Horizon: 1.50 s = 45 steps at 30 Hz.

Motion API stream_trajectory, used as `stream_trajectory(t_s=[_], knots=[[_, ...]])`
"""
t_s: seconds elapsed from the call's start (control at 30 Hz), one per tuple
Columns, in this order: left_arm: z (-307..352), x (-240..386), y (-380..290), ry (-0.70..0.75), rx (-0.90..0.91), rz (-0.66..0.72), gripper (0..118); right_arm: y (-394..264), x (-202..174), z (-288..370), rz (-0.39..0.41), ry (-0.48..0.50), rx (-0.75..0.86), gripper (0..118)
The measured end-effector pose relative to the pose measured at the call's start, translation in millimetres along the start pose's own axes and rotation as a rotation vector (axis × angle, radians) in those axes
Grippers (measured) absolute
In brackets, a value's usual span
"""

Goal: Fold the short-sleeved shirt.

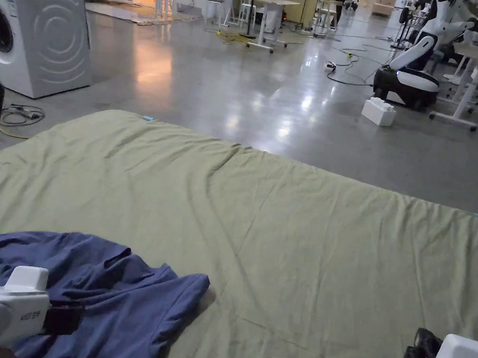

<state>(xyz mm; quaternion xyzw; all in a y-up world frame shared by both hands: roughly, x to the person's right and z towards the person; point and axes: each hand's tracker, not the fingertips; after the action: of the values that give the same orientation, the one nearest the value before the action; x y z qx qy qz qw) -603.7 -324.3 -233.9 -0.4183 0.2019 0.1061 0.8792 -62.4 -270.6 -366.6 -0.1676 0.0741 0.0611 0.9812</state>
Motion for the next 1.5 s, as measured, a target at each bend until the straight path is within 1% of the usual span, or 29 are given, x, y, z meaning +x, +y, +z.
stream_trajectory(t_s=[0.1,0.17,0.2,0.23,0.3,0.33,0.37,0.4,0.43,0.47,0.5,0.57,0.6,0.67,0.7,0.73,0.83,0.87,0.9,0.93,1.07,1.17,1.27,1.37,1.5], knots=[[-31,-6,-13,0.016,-0.138,0.025,104,-4,-7,-2,0.014,0.008,-0.013,0],[-49,-2,-24,0.023,-0.205,-0.002,103,-6,-10,-4,0.027,0.011,-0.024,0],[-60,-5,-32,0.030,-0.224,-0.021,100,-8,-11,-4,0.031,0.012,-0.028,0],[-52,-2,-34,0.038,-0.124,-0.020,95,-9,-12,-5,0.035,0.013,-0.033,0],[-44,12,-24,0.090,-0.167,-0.015,94,-11,-14,-6,0.039,0.011,-0.040,0],[-27,22,-27,0.067,-0.129,-0.041,84,-12,-15,-6,0.043,0.010,-0.041,0],[-21,30,-28,0.062,-0.066,-0.093,63,-12,-16,-7,0.048,0.011,-0.046,0],[-18,39,-31,0.100,-0.037,-0.152,30,-13,-17,-7,0.053,0.015,-0.051,0],[-22,44,-36,0.140,-0.062,-0.196,6,-14,-17,-8,0.055,0.019,-0.053,0],[-50,28,-36,0.116,-0.093,-0.153,6,-15,-18,-8,0.059,0.023,-0.056,0],[-55,23,-37,0.119,-0.079,-0.126,6,-16,-19,-8,0.065,0.025,-0.061,0],[-56,10,-32,0.085,-0.084,0.029,6,-17,-18,-6,0.067,0.025,-0.061,0],[-43,10,-29,0.072,-0.077,0.071,6,-18,-16,-5,0.065,0.025,-0.061,0],[-36,4,-26,0.047,-0.059,0.095,6,-18,-13,-3,0.061,0.022,-0.059,0],[-28,5,-25,0.044,-0.008,0.058,6,-18,-11,-3,0.060,0.019,-0.058,0],[-10,15,-24,0.034,0.029,0.050,6,-18,-9,-2,0.058,0.016,-0.056,0],[25,19,-10,-0.071,0.157,0.133,5,-16,-4,-2,0.047,0.008,-0.050,0],[17,16,-2,-0.079,0.182,0.114,5,-16,-3,-1,0.045,0.007,-0.048,0],[26,23,3,-0.071,0.244,0.065,5,-15,-2,-1,0.043,0.006,-0.046,0],[38,28,11,-0.098,0.287,0.045,5,-14,-1,-1,0.042,0.008,-0.044,0],[76,58,49,-0.211,0.442,0.033,5,-12,4,4,0.029,0.006,-0.030,0],[103,88,81,-0.285,0.570,-0.041,5,-8,13,10,-0.014,0.008,-0.021,0],[142,132,109,-0.368,0.688,-0.096,5,-4,24,17,-0.023,-0.010,0.000,0],[169,173,131,-0.442,0.758,-0.143,5,3,39,27,-0.037,-0.031,0.024,0],[191,233,138,-0.584,0.762,-0.196,5,10,62,40,-0.046,-0.070,0.059,0]])
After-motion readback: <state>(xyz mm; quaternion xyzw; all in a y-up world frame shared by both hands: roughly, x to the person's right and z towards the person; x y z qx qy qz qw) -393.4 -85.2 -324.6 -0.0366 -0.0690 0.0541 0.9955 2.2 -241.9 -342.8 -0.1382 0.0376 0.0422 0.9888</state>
